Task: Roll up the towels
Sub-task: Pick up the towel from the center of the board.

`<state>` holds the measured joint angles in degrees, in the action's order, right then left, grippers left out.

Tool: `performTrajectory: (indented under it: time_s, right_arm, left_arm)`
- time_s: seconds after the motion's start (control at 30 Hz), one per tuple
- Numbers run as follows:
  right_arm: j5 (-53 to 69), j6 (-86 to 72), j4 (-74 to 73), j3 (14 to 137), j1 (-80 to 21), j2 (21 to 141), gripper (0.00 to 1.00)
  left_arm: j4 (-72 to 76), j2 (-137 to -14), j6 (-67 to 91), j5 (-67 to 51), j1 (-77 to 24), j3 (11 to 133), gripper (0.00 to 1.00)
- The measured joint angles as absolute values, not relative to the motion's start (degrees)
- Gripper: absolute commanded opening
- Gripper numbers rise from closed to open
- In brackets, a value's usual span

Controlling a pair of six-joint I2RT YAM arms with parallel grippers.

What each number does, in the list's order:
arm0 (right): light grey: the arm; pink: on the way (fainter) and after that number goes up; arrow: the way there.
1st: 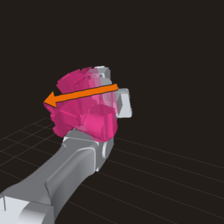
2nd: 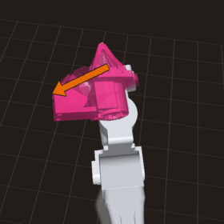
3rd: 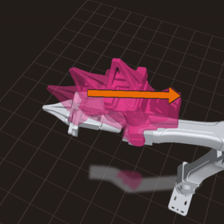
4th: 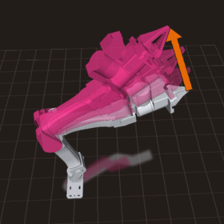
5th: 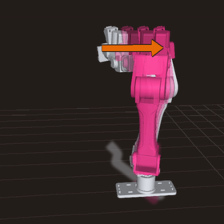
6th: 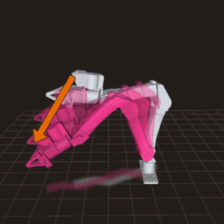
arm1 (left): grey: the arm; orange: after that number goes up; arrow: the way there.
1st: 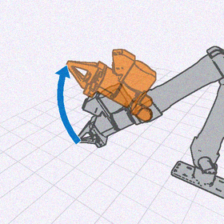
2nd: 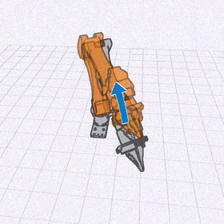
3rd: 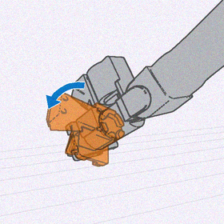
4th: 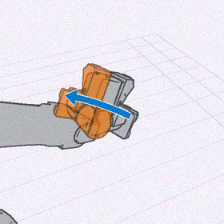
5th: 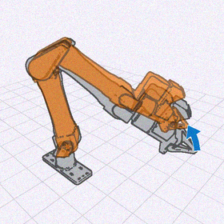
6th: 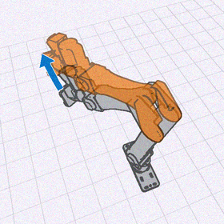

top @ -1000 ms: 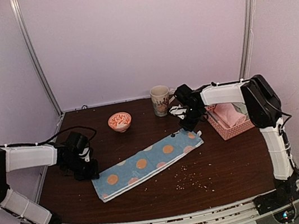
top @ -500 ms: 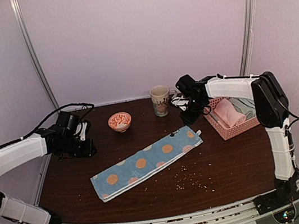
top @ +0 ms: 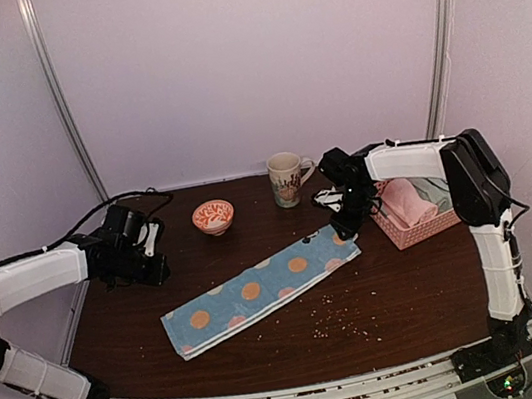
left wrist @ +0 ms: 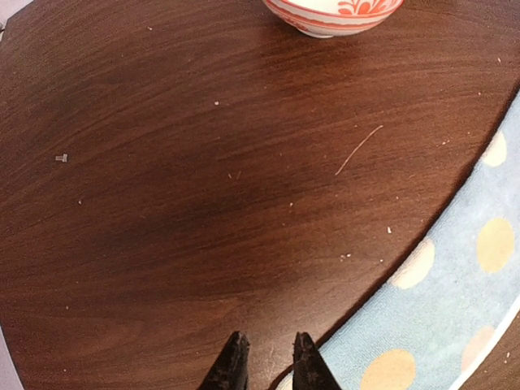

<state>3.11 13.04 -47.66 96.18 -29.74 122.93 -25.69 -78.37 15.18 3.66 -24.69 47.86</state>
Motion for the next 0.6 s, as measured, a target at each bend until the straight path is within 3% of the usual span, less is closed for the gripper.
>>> performTrajectory:
  time_s: [0.33,0.47,0.6]
  right_arm:
    - [4.67,12.82,-48.23,97.41,-29.41,125.45,0.41]
    - [6.81,12.95,-48.42,97.95,-29.19,126.13,0.31]
    - [8.71,13.32,-48.36,98.00,-28.88,126.41,0.12]
  left_arm:
    - [-25.39,-78.85,14.61,3.86,-24.69,47.86,0.19]
    - [-25.36,-79.02,14.63,3.86,-24.69,47.86,0.19]
    - [-25.34,-79.09,14.63,3.84,-24.69,47.86,0.19]
